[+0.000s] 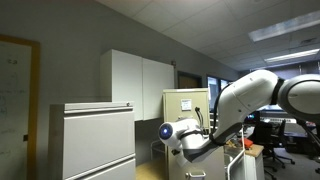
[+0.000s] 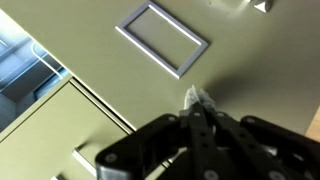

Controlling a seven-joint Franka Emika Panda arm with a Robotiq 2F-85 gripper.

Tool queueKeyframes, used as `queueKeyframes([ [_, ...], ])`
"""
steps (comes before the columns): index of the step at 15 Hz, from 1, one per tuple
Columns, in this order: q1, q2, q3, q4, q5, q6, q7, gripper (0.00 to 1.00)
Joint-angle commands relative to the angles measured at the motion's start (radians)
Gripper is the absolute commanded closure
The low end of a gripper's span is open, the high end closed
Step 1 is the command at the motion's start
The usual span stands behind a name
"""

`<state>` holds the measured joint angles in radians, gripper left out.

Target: Close the bottom drawer of the cabinet to the right.

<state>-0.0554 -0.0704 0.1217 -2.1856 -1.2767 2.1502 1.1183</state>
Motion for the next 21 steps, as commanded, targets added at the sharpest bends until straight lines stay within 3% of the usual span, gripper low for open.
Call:
queueKeyframes([
  [1, 0.015, 0.093, -0.051, 0.068, -0.269, 0.031, 0.127, 1.00],
  [6, -0.022, 0.244, -0.135, 0.178, -0.578, 0.039, 0.163, 1.00],
  [8, -0.032, 0.298, -0.159, 0.233, -0.628, 0.031, 0.164, 1.00],
  [12, -0.068, 0.423, -0.192, 0.389, -0.620, 0.014, 0.151, 1.00],
  [21, -0.137, 0.599, -0.242, 0.720, -0.376, -0.233, 0.108, 1.00],
])
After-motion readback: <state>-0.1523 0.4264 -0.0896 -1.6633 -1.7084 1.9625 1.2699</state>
